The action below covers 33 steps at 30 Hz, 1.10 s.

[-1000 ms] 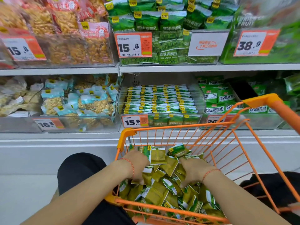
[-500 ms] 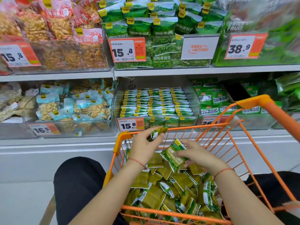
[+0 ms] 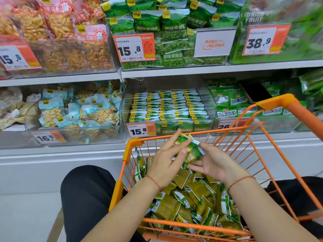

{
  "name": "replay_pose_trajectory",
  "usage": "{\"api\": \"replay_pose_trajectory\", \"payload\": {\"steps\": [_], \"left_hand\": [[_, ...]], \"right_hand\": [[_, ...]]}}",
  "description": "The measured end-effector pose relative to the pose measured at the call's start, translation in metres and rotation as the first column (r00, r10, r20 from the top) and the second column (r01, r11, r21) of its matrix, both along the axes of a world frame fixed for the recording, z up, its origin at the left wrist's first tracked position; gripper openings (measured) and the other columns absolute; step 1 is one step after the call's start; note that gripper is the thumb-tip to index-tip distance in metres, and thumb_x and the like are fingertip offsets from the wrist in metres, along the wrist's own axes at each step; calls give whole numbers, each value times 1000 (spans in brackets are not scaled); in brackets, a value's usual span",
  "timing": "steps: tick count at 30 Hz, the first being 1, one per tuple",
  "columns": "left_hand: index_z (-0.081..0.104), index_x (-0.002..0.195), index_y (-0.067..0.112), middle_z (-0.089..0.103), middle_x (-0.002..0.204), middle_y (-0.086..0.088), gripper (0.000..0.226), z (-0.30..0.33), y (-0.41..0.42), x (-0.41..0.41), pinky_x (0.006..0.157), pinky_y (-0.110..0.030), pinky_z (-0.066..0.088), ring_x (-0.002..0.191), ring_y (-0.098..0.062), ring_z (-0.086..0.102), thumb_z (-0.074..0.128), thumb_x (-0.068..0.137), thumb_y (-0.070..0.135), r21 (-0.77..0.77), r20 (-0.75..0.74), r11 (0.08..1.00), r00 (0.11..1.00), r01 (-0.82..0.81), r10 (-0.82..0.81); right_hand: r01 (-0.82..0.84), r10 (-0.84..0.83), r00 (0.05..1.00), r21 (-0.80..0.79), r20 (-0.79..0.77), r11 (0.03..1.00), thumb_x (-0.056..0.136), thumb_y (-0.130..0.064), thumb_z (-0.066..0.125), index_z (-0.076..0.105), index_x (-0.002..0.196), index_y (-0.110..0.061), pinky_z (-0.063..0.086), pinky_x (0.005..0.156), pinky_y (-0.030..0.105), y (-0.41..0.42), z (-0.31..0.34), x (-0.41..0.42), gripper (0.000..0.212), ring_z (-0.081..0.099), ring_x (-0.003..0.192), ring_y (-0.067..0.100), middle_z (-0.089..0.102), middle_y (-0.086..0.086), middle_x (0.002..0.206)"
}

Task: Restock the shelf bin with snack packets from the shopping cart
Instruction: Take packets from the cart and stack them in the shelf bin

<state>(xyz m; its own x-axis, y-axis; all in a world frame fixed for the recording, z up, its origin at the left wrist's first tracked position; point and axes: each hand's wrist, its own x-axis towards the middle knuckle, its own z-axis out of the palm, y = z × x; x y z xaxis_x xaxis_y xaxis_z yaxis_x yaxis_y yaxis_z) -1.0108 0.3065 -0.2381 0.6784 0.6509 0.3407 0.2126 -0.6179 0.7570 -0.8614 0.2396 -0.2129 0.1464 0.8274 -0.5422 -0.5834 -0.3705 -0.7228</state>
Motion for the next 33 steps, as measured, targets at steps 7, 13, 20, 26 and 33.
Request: {"api": "replay_pose_trajectory", "payload": {"steps": [7, 13, 20, 26, 33], "left_hand": [[-16, 141, 49, 10, 152, 25, 92, -1, -2, -2, 109, -20, 24, 137, 11, 21, 58, 89, 31, -103, 9, 993, 999, 50, -49], [28, 145, 28, 42, 143, 11, 58, 0, 6, -4, 94, -9, 40, 126, 1, 45, 52, 92, 22, -158, 100, 983, 989, -93, 109], [32, 144, 13, 33, 147, -13, 63, -38, 25, 1, 107, -39, 36, 133, -31, 36, 60, 88, 22, 98, -878, 985, 479, 141, 19], [12, 149, 10, 38, 143, -19, 77, -48, 22, 7, 118, -42, 14, 134, -33, 33, 57, 89, 24, 277, -888, 939, 427, 205, 169], [27, 147, 14, 46, 132, 0, 62, -14, 29, -7, 80, -25, 52, 106, -22, 60, 57, 95, 24, -558, -321, 806, 947, -197, 9]], "right_hand": [[-163, 163, 960, -21, 228, 986, 65, -40, 77, 38, 143, -18, 55, 64, 28, 0, -3, -2, 90, 53, 121, 29, 51, 7, 138], [65, -58, 960, -17, 274, 998, 73, -21, 77, 49, 128, -3, 43, 53, 22, 0, -1, 4, 64, 59, 75, 15, 65, 6, 94], [261, -257, 964, 53, -61, 964, 82, -23, 69, 52, 121, -12, 48, 94, 37, -1, 1, 16, 44, 58, 100, 24, 60, 12, 100], [366, -347, 922, 95, -174, 926, 84, -21, 66, 54, 122, -12, 57, 77, 34, -3, 0, 17, 42, 64, 99, 26, 63, 13, 116], [321, -323, 946, 91, 1, 943, 81, -25, 71, 60, 106, -11, 54, 79, 31, -4, -2, 17, 31, 65, 90, 21, 68, 8, 98]]}}
